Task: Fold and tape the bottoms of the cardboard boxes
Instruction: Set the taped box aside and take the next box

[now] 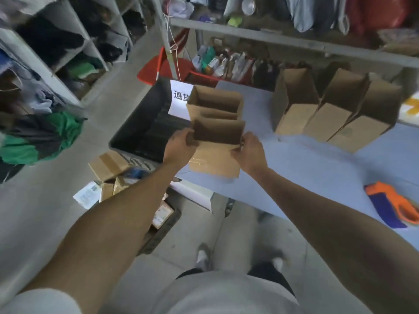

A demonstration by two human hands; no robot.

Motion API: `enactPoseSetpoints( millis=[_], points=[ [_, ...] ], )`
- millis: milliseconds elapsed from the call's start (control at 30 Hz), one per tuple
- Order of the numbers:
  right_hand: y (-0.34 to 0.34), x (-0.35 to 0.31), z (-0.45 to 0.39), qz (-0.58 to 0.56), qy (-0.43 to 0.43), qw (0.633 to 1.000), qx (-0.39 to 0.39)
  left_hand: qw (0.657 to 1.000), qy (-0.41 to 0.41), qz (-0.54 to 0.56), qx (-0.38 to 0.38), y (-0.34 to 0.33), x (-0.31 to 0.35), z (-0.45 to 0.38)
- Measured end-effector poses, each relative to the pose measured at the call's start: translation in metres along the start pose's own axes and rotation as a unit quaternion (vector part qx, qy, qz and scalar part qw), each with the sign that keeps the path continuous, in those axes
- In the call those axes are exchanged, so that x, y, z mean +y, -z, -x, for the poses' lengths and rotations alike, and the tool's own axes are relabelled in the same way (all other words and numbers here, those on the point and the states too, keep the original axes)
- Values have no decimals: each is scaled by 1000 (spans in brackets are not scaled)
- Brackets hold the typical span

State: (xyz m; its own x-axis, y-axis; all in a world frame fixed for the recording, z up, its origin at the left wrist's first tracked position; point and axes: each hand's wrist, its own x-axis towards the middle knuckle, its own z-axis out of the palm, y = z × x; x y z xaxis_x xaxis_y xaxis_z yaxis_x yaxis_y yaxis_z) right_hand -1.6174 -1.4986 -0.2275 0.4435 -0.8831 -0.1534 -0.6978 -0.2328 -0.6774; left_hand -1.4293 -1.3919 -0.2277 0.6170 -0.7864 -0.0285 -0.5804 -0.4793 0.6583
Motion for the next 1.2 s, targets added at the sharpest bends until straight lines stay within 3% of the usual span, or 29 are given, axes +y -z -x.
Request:
enactPoseSetpoints(
  millis=[100, 233, 333, 433, 667, 1000, 1200],
  points=[
    [-12, -17, 6, 32, -9, 999, -30, 998, -35, -52, -24, 12, -17, -10],
    [-9, -22, 13, 111, -7, 990, -86, 972, -42, -194, -122, 19, -29, -19],
    [1, -13, 10, 154, -6, 981, -115, 950, -111, -274, -100, 21, -13, -24],
    [22, 6, 4, 174, -42, 980, -87, 939, -190, -275, -84, 13, 18, -34],
    [82, 59, -15, 199, -128, 971, 9, 916, -279, -251, -138, -42, 113, -67],
    [141, 117, -101, 133, -107, 985, 29, 903, -317, -234, -169, -133, 228, -123],
    [155, 162, -122, 92, -154, 983, -36, 892, -275, -282, -221, -194, 267, -155]
  ],
)
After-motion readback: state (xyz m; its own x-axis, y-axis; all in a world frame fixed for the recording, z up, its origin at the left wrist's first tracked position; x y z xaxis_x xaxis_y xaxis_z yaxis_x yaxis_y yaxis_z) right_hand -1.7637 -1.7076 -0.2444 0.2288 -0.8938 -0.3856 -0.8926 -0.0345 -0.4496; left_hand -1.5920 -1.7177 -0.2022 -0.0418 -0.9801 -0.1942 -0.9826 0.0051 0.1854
